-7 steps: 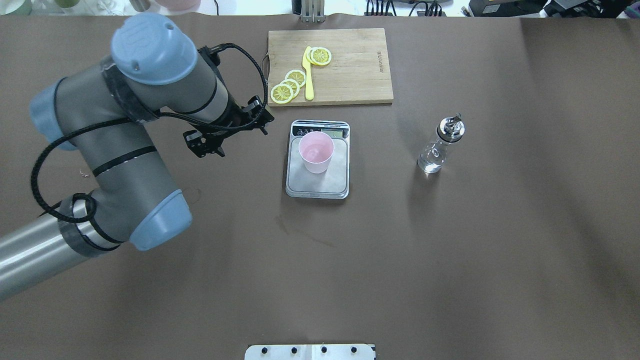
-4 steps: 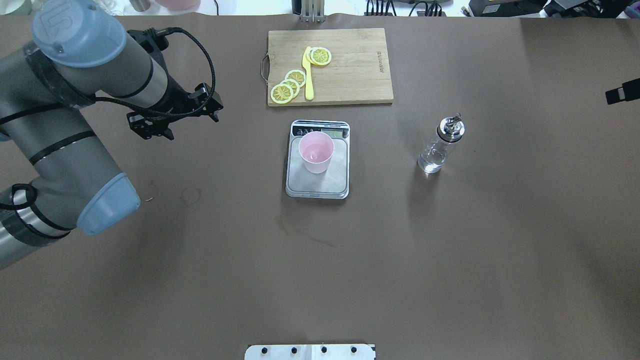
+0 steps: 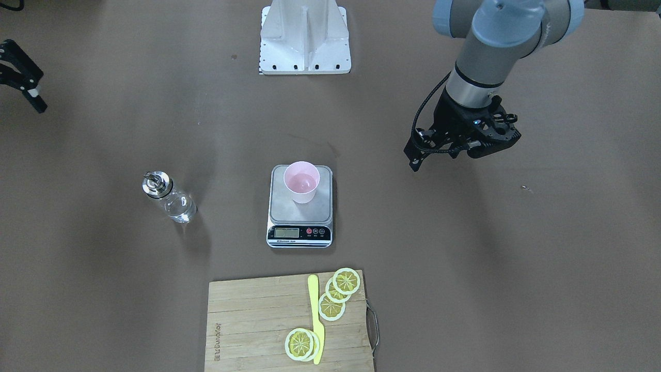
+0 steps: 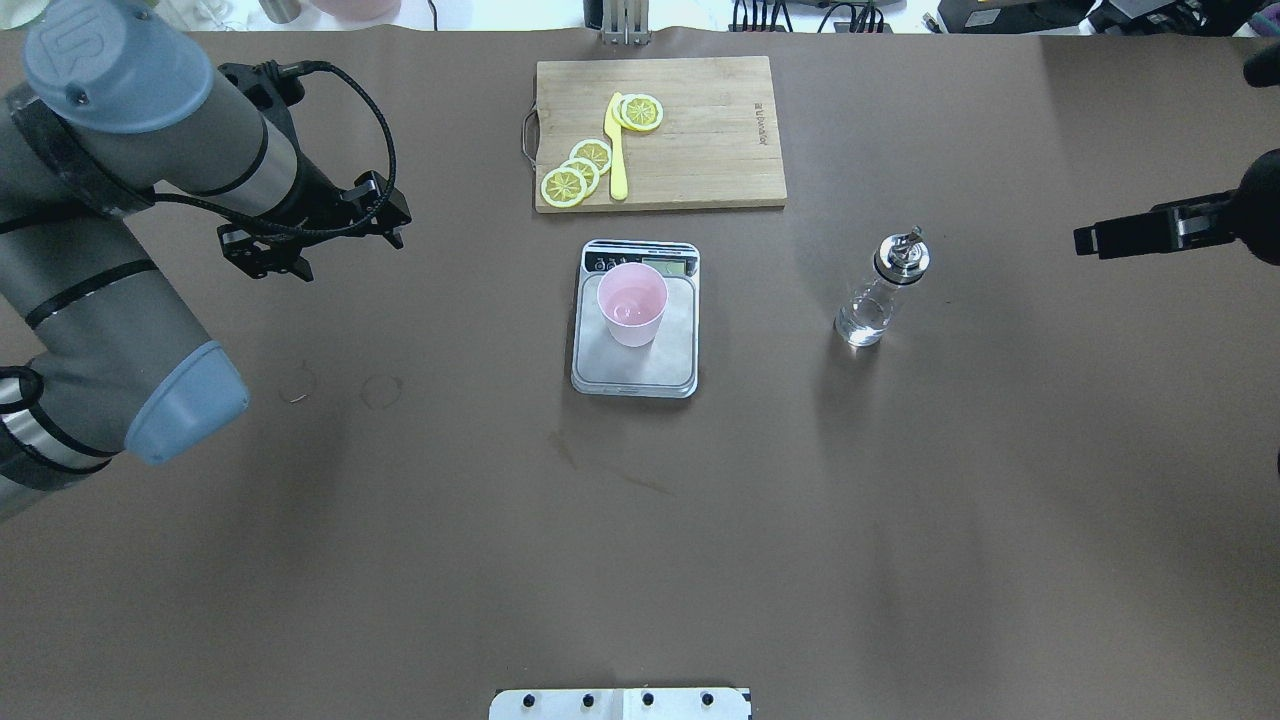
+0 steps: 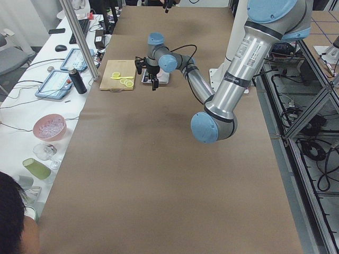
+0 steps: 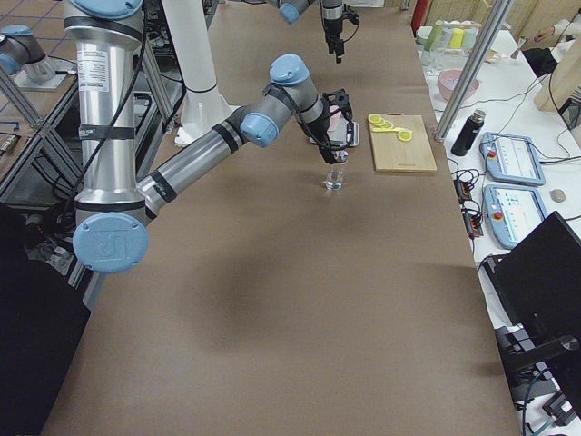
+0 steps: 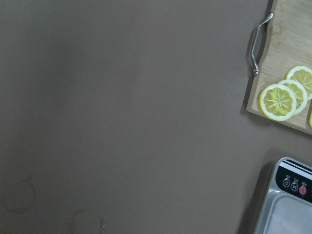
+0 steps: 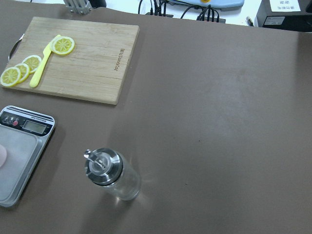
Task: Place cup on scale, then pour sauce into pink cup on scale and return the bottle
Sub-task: 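Reach the right gripper to the glass sauce bottle and grasp it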
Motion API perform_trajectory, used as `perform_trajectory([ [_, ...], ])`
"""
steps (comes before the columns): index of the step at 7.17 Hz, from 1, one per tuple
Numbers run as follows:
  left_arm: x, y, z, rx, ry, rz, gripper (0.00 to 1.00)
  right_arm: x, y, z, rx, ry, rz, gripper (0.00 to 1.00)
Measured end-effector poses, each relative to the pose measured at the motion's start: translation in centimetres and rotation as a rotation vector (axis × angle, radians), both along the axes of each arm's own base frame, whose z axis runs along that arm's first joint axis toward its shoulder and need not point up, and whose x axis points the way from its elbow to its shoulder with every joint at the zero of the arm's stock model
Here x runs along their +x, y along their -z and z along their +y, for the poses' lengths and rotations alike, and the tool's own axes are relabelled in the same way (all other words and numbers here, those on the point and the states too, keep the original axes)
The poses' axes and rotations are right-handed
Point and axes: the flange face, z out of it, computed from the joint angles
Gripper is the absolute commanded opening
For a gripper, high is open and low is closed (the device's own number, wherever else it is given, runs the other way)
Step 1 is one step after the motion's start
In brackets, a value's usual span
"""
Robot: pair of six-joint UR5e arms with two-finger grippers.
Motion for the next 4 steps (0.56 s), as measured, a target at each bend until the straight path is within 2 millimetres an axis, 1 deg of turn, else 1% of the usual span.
perform_trajectory([
  [1, -0.2, -0.4, -0.1, -0.001, -0.001, -0.004, 0.98, -1.8, 0.8, 1.2, 0.018, 0.003, -0.005, 1.00],
  [2, -0.3, -0.8, -0.1, -0.002, -0.004, -0.009, 0.98, -3.9, 0.5, 2.5, 0.048, -0.005, 0.006, 1.00],
  [4, -0.5, -2.4, 0.1, 0.014, -0.031, -0.032, 0.98, -8.0, -2.0, 5.5, 0.110, -0.060, 0.037, 1.00],
])
